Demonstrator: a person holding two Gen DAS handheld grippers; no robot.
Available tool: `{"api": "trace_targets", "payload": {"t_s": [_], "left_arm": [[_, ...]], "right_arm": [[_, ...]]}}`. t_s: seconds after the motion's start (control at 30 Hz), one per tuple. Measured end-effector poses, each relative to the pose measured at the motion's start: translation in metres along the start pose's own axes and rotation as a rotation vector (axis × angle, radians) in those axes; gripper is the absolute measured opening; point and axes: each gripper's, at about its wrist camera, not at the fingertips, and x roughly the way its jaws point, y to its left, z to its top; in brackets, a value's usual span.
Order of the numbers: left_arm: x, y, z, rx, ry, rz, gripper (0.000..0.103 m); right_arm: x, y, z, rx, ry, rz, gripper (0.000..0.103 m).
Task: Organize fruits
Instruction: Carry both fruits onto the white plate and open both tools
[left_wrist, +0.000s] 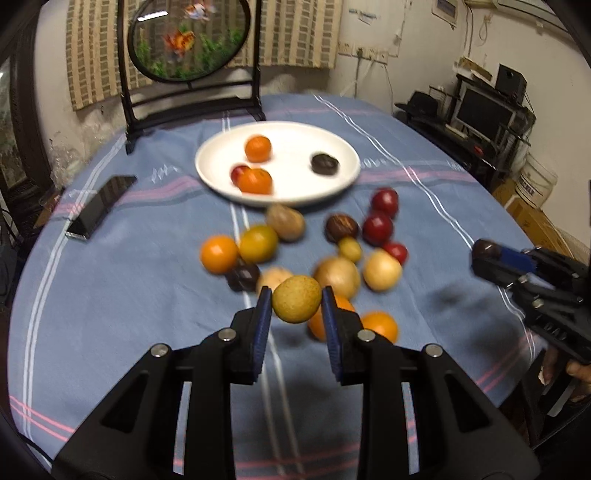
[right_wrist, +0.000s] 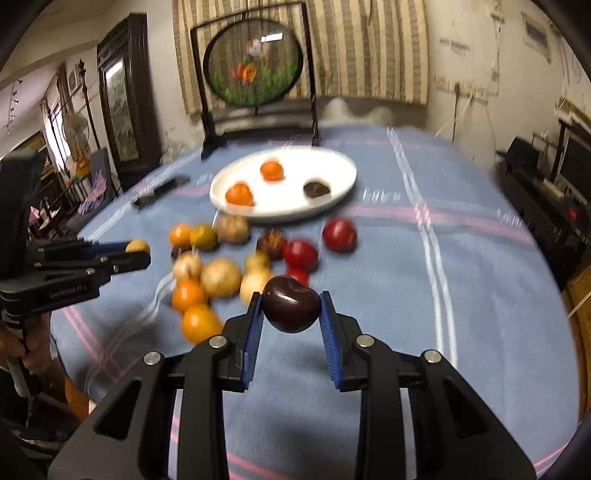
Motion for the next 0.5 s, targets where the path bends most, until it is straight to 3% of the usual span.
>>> {"api": "trace_targets", "payload": {"t_s": [0.3, 0.5], "left_arm": [[0.030, 0.022, 0.057, 0.013, -0.021, 0.040, 0.028], [0.069, 0.041, 0.098, -0.035, -0.016, 0.044, 0.028]], "right_arm": [[0.037, -0.001, 0.065, -0.066, -0.048, -0.053, 0.031], [0.086, 0.000, 0.098, -0.078, -0.029, -0.034, 0.031]]}}
